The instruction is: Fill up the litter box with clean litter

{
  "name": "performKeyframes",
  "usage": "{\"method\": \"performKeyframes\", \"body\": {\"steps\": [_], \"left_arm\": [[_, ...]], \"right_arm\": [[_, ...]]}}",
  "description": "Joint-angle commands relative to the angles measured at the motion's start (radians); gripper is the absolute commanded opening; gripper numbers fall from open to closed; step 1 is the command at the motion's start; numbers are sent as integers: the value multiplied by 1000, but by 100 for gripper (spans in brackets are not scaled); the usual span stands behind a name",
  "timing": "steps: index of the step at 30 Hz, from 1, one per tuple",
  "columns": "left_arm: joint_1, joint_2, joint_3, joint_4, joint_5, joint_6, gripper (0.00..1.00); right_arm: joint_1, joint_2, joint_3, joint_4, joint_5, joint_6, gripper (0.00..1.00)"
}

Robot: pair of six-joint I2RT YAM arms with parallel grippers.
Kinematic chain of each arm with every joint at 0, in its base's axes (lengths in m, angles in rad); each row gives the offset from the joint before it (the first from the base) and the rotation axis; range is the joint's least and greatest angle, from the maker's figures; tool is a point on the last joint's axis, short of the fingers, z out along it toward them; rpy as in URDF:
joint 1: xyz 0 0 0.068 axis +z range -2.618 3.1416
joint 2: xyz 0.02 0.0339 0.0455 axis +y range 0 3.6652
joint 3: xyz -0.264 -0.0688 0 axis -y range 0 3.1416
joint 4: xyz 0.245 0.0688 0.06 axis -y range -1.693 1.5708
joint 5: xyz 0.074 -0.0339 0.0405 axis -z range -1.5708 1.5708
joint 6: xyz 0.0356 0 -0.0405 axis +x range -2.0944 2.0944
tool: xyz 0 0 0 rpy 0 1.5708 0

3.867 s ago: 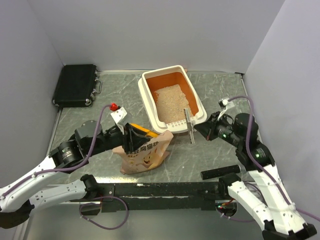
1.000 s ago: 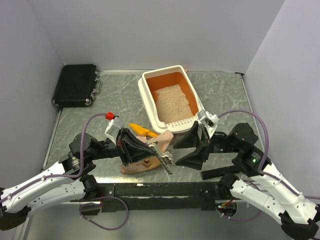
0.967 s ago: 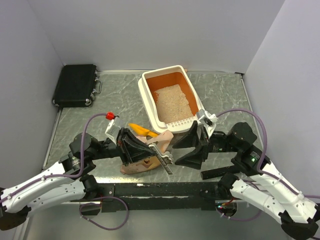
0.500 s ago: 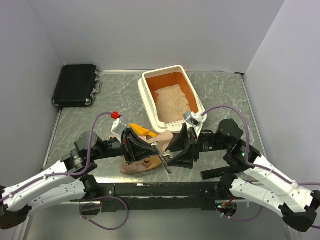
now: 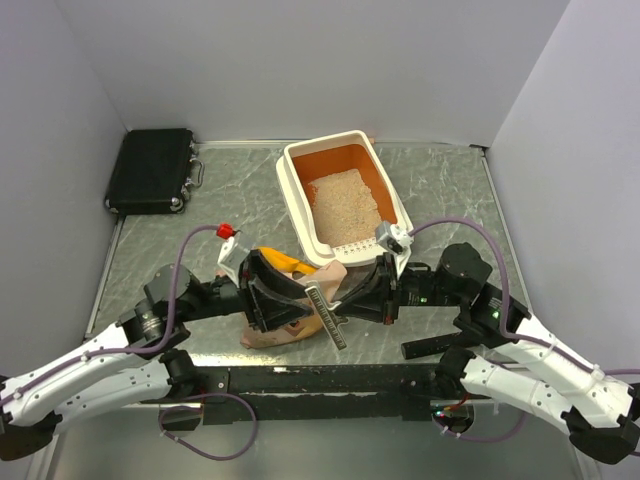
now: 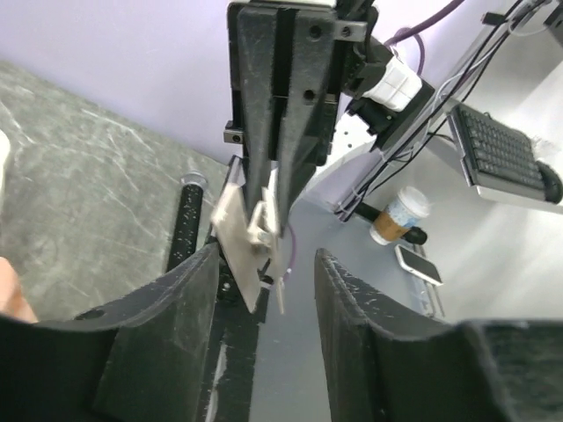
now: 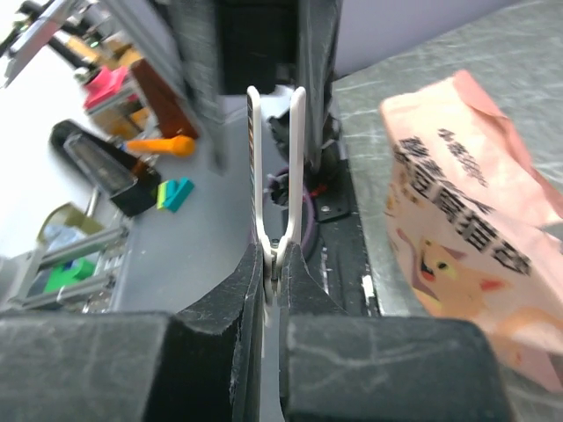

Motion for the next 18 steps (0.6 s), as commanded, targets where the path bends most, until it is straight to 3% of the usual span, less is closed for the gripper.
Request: {"method": "performKeyframes", "body": {"steps": [1, 8, 11, 14, 18], "left_arm": [[1, -56, 64, -8, 0, 48, 53], [1, -70, 91, -243, -158, 153, 56], [1, -67, 114, -378, -318, 212, 55], [1, -34, 147, -508, -502, 265, 53], [1, 13, 162, -568, -552, 350, 54]], "right_arm": [[0, -31, 10, -3, 55, -14, 0], [0, -26, 69, -94, 113, -96, 0], [-6, -2, 102, -149, 147, -178, 0], [-36, 23, 116, -128, 120, -222, 0], [-131, 43, 125, -63, 39, -259, 0]]}}
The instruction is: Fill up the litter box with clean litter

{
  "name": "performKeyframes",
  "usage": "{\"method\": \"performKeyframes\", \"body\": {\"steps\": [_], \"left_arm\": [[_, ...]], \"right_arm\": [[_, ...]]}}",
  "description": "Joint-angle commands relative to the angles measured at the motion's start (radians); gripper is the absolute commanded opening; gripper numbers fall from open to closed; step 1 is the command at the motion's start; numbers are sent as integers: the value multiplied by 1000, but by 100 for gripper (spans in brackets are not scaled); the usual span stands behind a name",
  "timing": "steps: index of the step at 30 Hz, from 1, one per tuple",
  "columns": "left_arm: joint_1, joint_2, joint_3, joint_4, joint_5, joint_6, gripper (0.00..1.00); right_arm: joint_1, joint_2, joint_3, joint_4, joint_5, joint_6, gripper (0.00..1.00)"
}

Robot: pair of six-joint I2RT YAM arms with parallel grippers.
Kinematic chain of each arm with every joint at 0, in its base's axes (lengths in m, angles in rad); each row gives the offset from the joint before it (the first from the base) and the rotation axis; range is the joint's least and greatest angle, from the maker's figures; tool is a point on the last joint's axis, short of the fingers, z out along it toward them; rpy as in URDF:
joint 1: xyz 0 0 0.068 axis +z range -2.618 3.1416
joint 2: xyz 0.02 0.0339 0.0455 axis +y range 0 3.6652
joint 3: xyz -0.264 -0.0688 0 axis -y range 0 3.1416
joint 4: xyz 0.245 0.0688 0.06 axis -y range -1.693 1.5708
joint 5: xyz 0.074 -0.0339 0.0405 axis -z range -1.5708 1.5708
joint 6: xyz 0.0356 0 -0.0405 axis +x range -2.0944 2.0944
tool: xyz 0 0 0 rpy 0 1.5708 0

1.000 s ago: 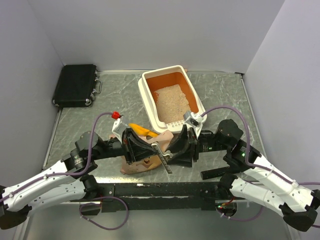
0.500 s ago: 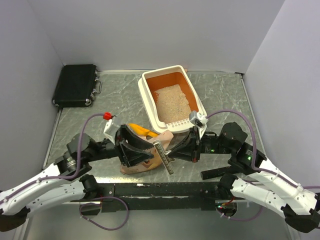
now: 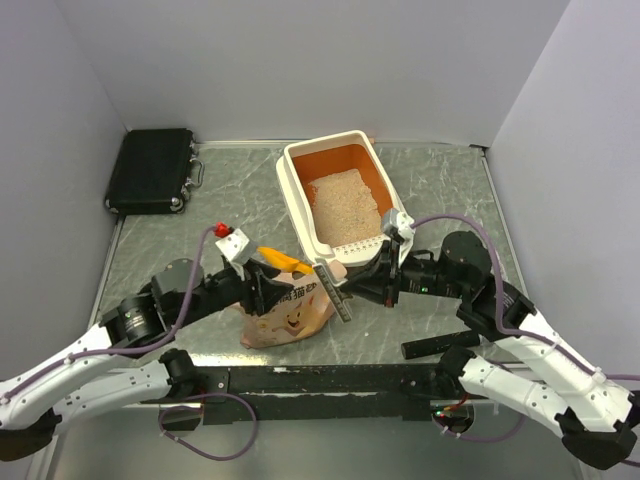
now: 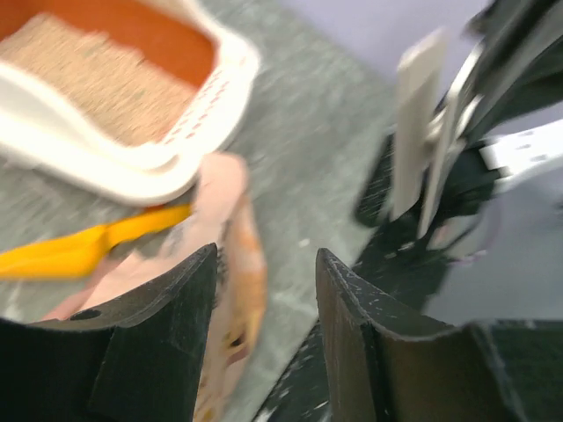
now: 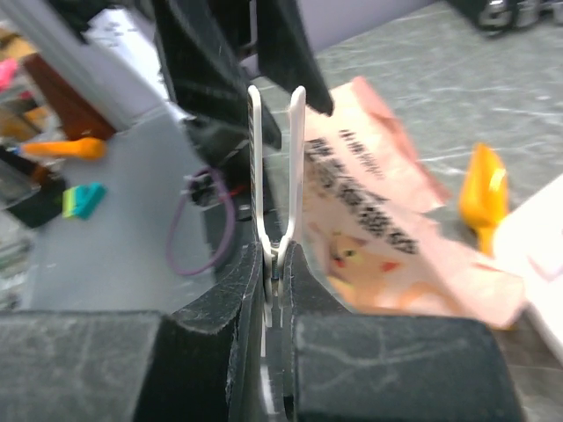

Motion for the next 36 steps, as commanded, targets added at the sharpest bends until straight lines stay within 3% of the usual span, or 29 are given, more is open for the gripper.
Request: {"method": "performKeyframes", "body": {"steps": [1, 4, 6, 12, 20, 25, 27, 28, 29, 30, 32, 36], "left_arm": [[1, 43, 51, -135, -155, 132, 54], [1, 69, 45, -182, -149, 189, 55], [1, 105, 43, -225, -152, 212, 54], [1, 158, 14, -233, -127, 229, 56], [-1, 224, 19, -248, -69, 246, 58], [1, 287, 19, -259, -49, 252, 54], [2, 301, 5, -244, -34, 259, 45], [2, 304, -18, -236, -32, 263, 36], [1, 309, -29, -218, -29, 263, 13], [4, 315, -9, -238, -31, 264, 4], [4, 315, -9, -239, -36, 266, 1], [4, 281, -30, -196, -13, 295, 1]], "right_arm": [[-144, 37, 47, 82, -106, -91, 0], [-322, 98, 53, 150, -348, -43, 0], [-371, 126, 27, 275, -498, -7, 0], [-381, 209, 23, 360, -647, -53, 0], [-378, 292, 57, 379, -698, -73, 0], [-379, 341, 66, 406, -721, -72, 0], [-381, 350, 54, 432, -727, -73, 0], [-381, 353, 50, 440, -733, -79, 0], [-381, 355, 48, 438, -736, -84, 0], [-381, 361, 45, 441, -741, -96, 0], [-387, 359, 17, 467, -749, -95, 0], [-418, 363, -74, 732, -788, 29, 0]]}}
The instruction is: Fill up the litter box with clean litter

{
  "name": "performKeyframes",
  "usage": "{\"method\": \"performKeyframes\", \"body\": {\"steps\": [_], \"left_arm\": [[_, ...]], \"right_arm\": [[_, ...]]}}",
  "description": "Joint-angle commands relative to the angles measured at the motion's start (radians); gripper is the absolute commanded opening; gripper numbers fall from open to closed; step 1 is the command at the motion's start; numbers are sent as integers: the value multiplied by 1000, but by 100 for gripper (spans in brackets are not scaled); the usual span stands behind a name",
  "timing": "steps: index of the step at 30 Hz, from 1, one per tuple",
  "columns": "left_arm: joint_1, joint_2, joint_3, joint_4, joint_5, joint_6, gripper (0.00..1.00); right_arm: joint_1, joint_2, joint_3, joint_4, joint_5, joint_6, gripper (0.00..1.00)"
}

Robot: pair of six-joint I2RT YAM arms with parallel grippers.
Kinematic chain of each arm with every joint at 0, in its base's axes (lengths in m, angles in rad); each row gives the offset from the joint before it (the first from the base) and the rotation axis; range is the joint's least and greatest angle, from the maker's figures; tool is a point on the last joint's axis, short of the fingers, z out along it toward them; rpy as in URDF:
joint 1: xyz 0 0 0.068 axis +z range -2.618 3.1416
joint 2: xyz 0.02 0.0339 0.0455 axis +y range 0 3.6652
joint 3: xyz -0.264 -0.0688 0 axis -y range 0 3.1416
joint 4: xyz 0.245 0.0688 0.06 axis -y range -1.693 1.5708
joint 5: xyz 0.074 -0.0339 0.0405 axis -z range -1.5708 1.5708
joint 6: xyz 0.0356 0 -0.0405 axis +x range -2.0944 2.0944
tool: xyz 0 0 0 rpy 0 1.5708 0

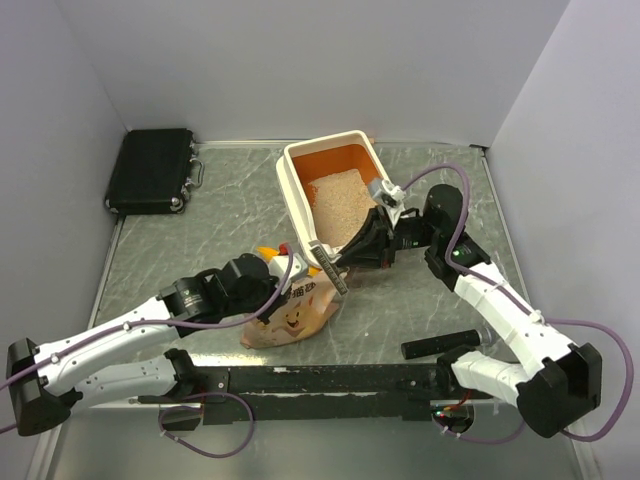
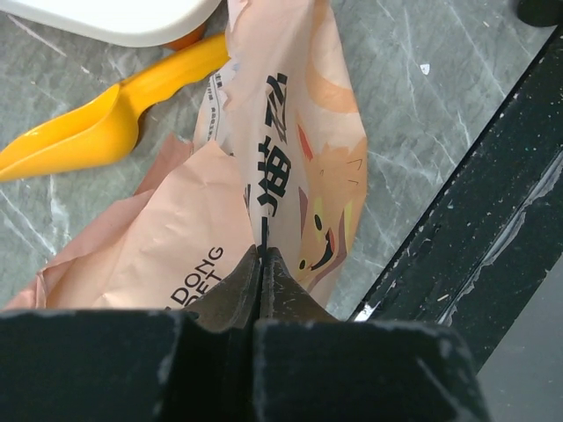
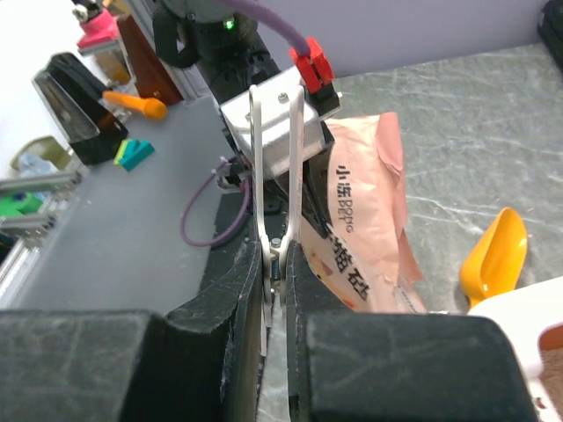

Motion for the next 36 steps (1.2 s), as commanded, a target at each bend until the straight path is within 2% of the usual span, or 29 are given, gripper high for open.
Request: {"method": "performKeyframes", "body": {"steps": [1, 3, 5, 6, 8, 9, 10, 11, 12, 18, 27, 36], "left_arm": [[-4, -50, -26, 57, 33, 43, 1], [-30, -74, -47, 113, 36, 79, 1], [-49, -99, -53, 156, 67, 121, 1], [-61, -102, -50, 181, 79, 129, 1], [-69, -85, -43, 197, 119, 168, 1], [-76, -70, -29, 197, 133, 180, 1], [-81, -37, -20, 184, 146, 201, 1], [-87, -18, -9, 174, 151, 212, 1], [-105, -3, 0, 169, 148, 218, 1], [-138, -1, -24, 187, 104, 232, 1], [-139, -128, -79, 201, 99, 195, 1], [-141, -160, -113, 203, 85, 181, 1]], "right_arm": [[-39, 2, -93, 334, -82, 95, 0], [-82, 6, -132, 436, -108, 188, 0], [-125, 6, -211, 683, -119, 271, 0], [-131, 12, -259, 871, -127, 358, 0], [-136, 31, -282, 1053, -142, 437, 0], [-134, 67, -281, 1125, -174, 530, 0], [-134, 91, -276, 1305, -186, 595, 0], [-134, 119, -269, 1398, -200, 665, 0], [-131, 177, -249, 1513, -209, 803, 0], [-44, 249, -221, 1509, -263, 796, 0], [-21, 321, -192, 1509, -234, 695, 0], [5, 312, -144, 1503, -233, 599, 0]]}}
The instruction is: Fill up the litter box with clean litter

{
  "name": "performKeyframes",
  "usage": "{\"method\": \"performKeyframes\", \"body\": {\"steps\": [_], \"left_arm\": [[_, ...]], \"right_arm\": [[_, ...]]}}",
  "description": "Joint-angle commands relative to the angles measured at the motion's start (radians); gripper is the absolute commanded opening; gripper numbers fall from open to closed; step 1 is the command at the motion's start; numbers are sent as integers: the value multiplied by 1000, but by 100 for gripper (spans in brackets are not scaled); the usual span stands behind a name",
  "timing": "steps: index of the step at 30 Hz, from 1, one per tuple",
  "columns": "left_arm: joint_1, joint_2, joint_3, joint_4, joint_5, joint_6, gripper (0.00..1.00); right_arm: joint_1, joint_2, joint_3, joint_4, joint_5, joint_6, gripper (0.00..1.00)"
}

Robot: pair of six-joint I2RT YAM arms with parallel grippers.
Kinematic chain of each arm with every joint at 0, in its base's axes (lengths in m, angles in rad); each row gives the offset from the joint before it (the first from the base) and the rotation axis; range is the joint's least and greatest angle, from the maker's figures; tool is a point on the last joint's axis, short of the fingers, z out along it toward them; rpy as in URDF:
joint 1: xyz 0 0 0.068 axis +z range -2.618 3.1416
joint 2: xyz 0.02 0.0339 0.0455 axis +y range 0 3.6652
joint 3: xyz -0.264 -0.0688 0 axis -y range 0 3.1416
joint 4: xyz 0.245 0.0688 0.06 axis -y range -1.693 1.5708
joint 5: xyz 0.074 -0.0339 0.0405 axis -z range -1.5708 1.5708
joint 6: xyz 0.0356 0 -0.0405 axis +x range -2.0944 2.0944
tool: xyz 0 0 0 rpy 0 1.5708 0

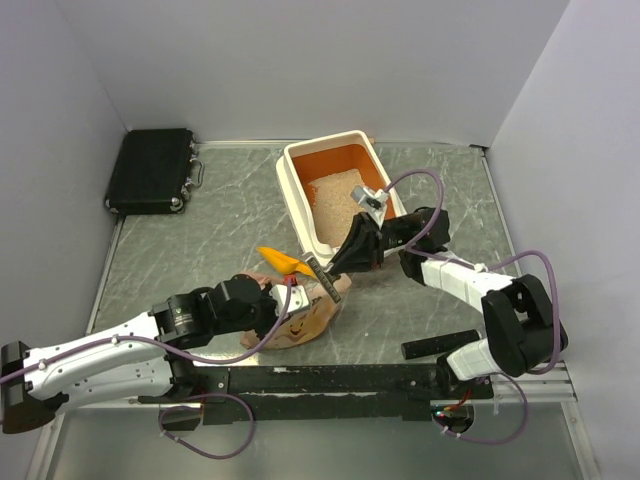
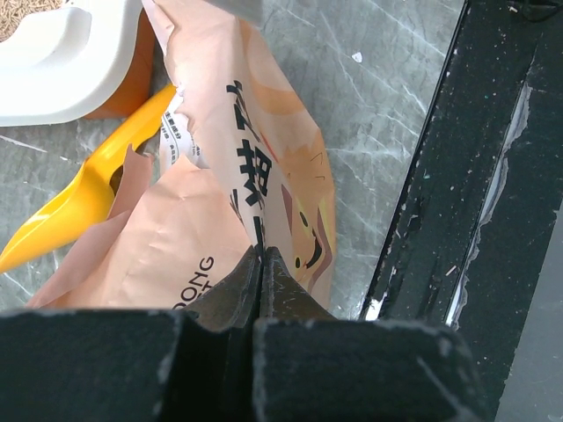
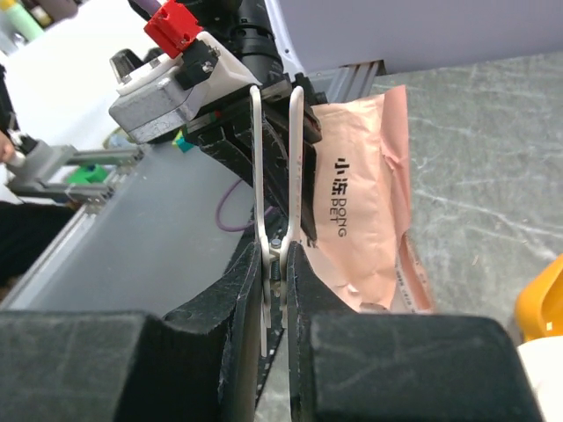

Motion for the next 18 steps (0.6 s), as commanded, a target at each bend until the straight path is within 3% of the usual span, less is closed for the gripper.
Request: {"method": "performKeyframes", "body": {"steps": [1, 3, 5, 6, 7, 8, 9, 12, 15, 18], "left_arm": [[-14, -42, 1, 96, 36, -26, 1], [-14, -47, 0, 99, 32, -27, 1], [-14, -51, -3, 104, 29, -30, 1], [-15, -51, -5, 105, 31, -30, 1], [-14, -53, -5, 107, 25, -32, 1], [-14, -55, -8, 108, 26, -33, 1], [-14, -55, -8, 110, 29, -32, 1], [-14, -53, -2, 110, 26, -29, 1], [-14, -59, 1, 105, 25, -32, 1], [-15, -70, -5, 113, 20, -35, 1]], "right_arm": [[1, -42, 52, 327, -42, -97, 0], [-6, -74, 44, 246, -18, -160, 0], [-9, -171, 45, -137, 33, -427, 0], [-6, -221, 67, -423, 83, -591, 0], [8, -304, 112, -997, 236, -1017, 0], [52, -320, 221, -1185, 290, -1151, 0], [51, -320, 243, -1222, 288, -1176, 0], [44, -369, 208, -1129, 288, -1081, 0], [56, -369, 245, -1344, 329, -1212, 0], [79, -377, 226, -1396, 326, -1314, 0]]}}
